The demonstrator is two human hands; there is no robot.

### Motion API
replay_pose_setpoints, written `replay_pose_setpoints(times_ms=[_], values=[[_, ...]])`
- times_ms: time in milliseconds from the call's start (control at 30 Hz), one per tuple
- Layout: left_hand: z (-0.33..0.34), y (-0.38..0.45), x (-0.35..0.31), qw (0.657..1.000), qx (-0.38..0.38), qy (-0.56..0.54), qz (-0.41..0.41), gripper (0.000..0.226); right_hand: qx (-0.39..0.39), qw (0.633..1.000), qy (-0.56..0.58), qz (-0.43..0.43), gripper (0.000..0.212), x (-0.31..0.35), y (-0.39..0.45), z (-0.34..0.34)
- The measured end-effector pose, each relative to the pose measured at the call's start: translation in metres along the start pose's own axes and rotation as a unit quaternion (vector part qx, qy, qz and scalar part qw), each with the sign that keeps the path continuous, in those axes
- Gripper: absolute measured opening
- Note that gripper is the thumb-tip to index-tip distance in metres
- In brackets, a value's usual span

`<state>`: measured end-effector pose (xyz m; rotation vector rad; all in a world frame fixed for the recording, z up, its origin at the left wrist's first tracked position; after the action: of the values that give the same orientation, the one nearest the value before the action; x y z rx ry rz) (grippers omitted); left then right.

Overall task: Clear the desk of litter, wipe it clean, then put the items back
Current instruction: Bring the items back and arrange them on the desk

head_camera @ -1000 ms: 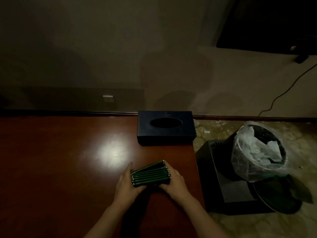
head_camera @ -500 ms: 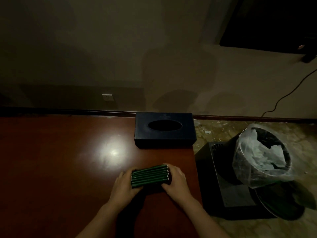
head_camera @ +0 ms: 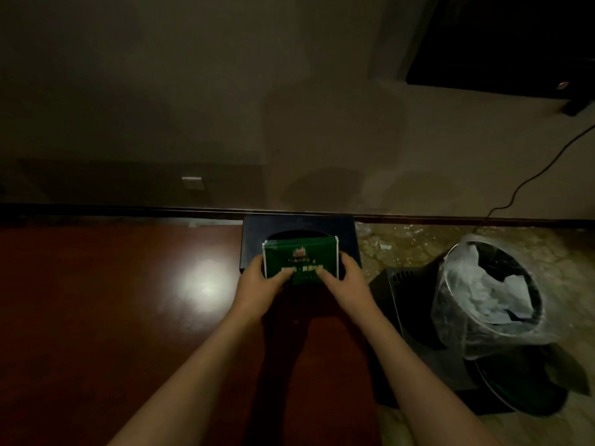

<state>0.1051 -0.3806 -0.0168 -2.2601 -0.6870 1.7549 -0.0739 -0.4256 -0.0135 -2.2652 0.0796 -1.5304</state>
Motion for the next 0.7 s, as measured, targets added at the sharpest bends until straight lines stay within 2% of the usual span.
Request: replay_pose_setpoints(times_ms=[67, 133, 267, 300, 367, 467, 633, 700], values=[[0.006, 0.015, -0.017, 0.998, 0.007, -0.051, -0.039, 0.038, -0.011, 0.999, 0.027, 0.033, 0.041, 0.005, 0.017, -0.008], [0.006, 0.032, -0.029, 0.999, -0.006, -0.025, -0.043, 0.035, -0.024, 0.998, 0.040, 0.046, 0.030, 0.013, 0.027, -0.014], [0.005, 0.054, -0.037, 0.998, -0.023, 0.015, -0.048, 0.024, -0.047, 0.995, 0.026, 0.079, 0.050, 0.011, 0.048, -0.015], [0.005, 0.057, -0.035, 0.998, -0.027, 0.019, -0.053, 0.021, -0.046, 0.995, 0.020, 0.083, 0.048, 0.010, 0.052, -0.014], [0.005, 0.061, -0.027, 0.996, -0.035, 0.030, -0.072, 0.022, -0.037, 0.995, 0.006, 0.093, 0.029, 0.009, 0.054, -0.010], [0.003, 0.063, -0.015, 0.993, -0.057, 0.051, -0.091, 0.036, -0.049, 0.995, 0.002, 0.091, 0.019, 0.005, 0.056, -0.007], [0.002, 0.066, -0.012, 0.990, -0.083, 0.069, -0.093, 0.042, -0.066, 0.992, -0.034, 0.100, 0.038, 0.005, 0.060, -0.003], [0.001, 0.063, -0.014, 0.991, -0.083, 0.060, -0.089, 0.044, -0.072, 0.991, -0.061, 0.097, 0.051, 0.010, 0.058, -0.003]])
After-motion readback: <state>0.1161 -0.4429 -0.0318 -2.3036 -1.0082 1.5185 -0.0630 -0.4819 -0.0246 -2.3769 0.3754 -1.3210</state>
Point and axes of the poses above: each hand's wrist, its own y-axis towards the middle knuckle, its own z-axis out of the palm, x = y × z, the point moved 8 cm from there along y, towards the middle knuckle, and after that the axes turned 3 degrees about y, right-handed, at the moved point
